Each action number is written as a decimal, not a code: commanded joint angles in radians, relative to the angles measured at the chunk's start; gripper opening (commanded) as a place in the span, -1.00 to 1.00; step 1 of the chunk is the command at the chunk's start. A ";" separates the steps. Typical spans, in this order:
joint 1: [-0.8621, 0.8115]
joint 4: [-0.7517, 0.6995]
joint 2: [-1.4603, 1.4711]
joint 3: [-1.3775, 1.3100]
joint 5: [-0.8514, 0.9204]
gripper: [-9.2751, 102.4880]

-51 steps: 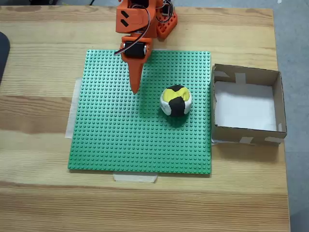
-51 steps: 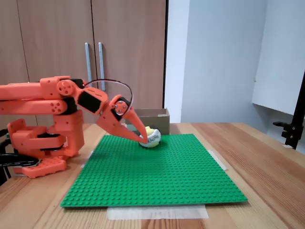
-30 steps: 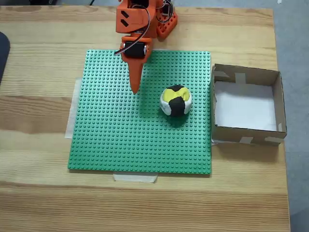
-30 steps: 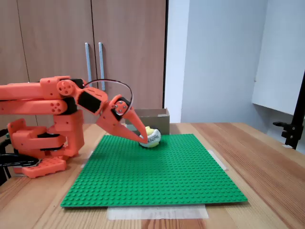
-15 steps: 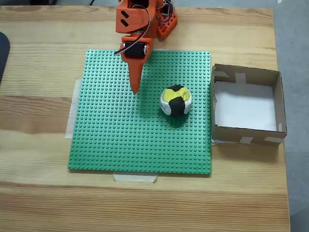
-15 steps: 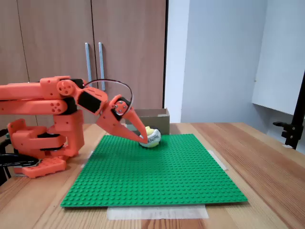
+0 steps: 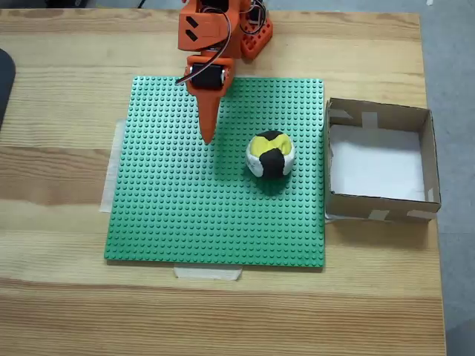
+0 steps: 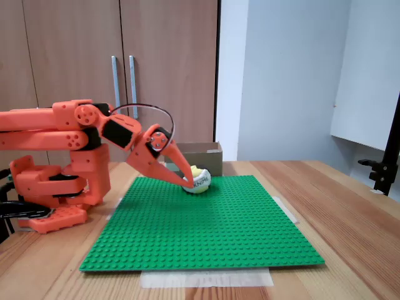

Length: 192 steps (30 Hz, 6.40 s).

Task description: Pick the ball and put it in the box.

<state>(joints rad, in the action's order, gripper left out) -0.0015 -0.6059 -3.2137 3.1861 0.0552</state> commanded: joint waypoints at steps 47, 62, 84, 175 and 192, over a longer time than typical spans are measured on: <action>-0.003 0.015 -0.009 0.046 0.006 -0.85; -0.003 0.015 -0.009 0.046 0.006 -0.85; -0.003 0.015 -0.009 0.046 0.006 -0.85; 0.005 -0.097 0.505 -0.561 -0.003 -0.85; 0.046 -0.476 0.962 -1.152 -0.057 -0.85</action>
<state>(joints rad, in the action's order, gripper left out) 0.0276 -1.0278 -2.2918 2.1537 0.0015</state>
